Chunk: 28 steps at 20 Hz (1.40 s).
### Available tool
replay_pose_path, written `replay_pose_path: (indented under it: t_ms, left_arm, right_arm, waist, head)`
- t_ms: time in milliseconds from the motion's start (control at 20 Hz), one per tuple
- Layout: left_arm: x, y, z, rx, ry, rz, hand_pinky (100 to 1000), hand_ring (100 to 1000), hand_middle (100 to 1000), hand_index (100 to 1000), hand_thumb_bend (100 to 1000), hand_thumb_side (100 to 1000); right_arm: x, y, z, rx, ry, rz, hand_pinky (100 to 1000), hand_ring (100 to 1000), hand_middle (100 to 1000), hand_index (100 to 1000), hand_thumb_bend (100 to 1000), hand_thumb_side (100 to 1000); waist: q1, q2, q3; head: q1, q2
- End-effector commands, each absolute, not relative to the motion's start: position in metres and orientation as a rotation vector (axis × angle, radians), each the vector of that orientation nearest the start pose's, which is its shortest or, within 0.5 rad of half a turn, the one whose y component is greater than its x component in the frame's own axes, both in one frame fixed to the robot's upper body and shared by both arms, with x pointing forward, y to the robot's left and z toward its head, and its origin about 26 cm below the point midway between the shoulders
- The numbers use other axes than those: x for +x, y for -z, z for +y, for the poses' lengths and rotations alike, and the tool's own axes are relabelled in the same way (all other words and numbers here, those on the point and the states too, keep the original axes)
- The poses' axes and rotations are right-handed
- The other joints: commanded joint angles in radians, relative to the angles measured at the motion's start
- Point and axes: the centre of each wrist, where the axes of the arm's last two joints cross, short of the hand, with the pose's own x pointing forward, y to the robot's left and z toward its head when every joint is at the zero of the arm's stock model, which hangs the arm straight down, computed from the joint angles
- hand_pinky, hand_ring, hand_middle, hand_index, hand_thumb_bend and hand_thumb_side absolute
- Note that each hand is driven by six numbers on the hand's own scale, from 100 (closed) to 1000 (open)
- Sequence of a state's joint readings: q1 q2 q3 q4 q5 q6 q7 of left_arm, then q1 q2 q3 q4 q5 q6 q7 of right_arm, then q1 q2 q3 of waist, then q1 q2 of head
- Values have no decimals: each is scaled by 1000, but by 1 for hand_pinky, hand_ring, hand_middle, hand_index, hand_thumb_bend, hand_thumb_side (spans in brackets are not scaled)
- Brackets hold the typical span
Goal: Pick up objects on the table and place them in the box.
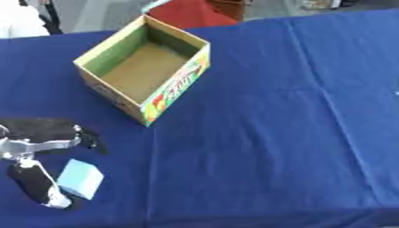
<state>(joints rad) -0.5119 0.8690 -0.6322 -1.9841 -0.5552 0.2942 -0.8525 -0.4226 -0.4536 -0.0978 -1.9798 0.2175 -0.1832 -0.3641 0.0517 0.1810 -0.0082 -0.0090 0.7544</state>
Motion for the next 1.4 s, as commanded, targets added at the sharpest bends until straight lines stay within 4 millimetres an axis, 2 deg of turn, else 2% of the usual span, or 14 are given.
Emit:
replay_pose_path:
  t_ms: [50, 300, 500, 550, 600, 650, 800, 900, 950, 1050, 1150, 1250, 1400]
  left_arm:
    - [290, -192, 216, 482, 1998, -944, 829, 833, 809, 881, 572, 307]
    - [297, -183, 222, 516, 1991, -914, 814, 825, 805, 874, 535, 280]
    - [302, -177, 223, 519, 1974, -928, 728, 760, 749, 856, 477, 277]
    - [303, -175, 222, 519, 1966, -938, 648, 725, 722, 838, 469, 304]
    - [305, -174, 222, 523, 1958, -950, 634, 696, 695, 819, 448, 299]
    - [306, -173, 221, 532, 1948, -964, 529, 602, 601, 742, 385, 272]
    - [309, -167, 221, 551, 1938, -986, 448, 539, 539, 673, 334, 237]
    - [311, -163, 222, 553, 1923, -1003, 334, 462, 466, 586, 214, 198]
    - [312, -163, 222, 555, 1909, -1020, 274, 415, 421, 540, 123, 182]
    - [309, -172, 222, 561, 1875, -1083, 226, 370, 381, 502, 100, 163]
    - [303, -190, 223, 583, 1857, -1146, 197, 340, 351, 472, 100, 129]
    - [296, -212, 225, 620, 1852, -1194, 198, 340, 353, 476, 100, 123]
    - [297, -241, 234, 671, 1859, -1261, 216, 357, 372, 493, 100, 128]
  right_arm:
    - [303, -263, -290, 887, 176, 3380, 698, 743, 854, 788, 100, 1000]
    - [303, -263, -290, 883, 173, 3383, 698, 743, 855, 788, 100, 1000]
    - [303, -262, -290, 881, 170, 3385, 698, 743, 855, 788, 100, 1000]
    - [303, -262, -290, 881, 168, 3386, 697, 743, 856, 788, 100, 1000]
    - [303, -262, -290, 881, 167, 3386, 697, 743, 856, 788, 100, 1000]
    - [303, -262, -290, 882, 164, 3387, 698, 743, 856, 788, 100, 1000]
    - [303, -262, -290, 880, 158, 3388, 698, 744, 856, 788, 100, 1000]
    - [303, -262, -290, 882, 153, 3388, 698, 744, 857, 789, 100, 1000]
    - [303, -261, -291, 885, 152, 3388, 698, 744, 857, 789, 100, 1000]
    - [303, -261, -291, 894, 152, 3386, 698, 744, 857, 789, 100, 1000]
    - [303, -261, -292, 902, 153, 3385, 699, 745, 857, 789, 100, 1000]
    - [303, -261, -292, 905, 154, 3383, 699, 745, 856, 789, 100, 1000]
    - [303, -262, -293, 912, 160, 3378, 700, 745, 856, 789, 100, 1000]
  waist:
    - [-4, -10, -2]
    - [-5, -8, -1]
    - [-6, -7, -1]
    - [-6, -7, -1]
    - [-6, -6, -1]
    - [-7, -6, -1]
    - [-7, -5, -2]
    - [-7, -5, -1]
    - [-8, -6, -1]
    - [-8, -6, 1]
    - [-8, -7, 5]
    - [-6, -8, 7]
    - [-4, -11, 10]
  head:
    - [4, 0]
    - [4, -4]
    - [4, -5]
    - [4, -5]
    - [4, -5]
    - [4, -5]
    - [6, -4]
    - [4, -5]
    - [3, -5]
    - [0, -4]
    - [-3, -3]
    - [-5, -6]
    - [-7, -7]
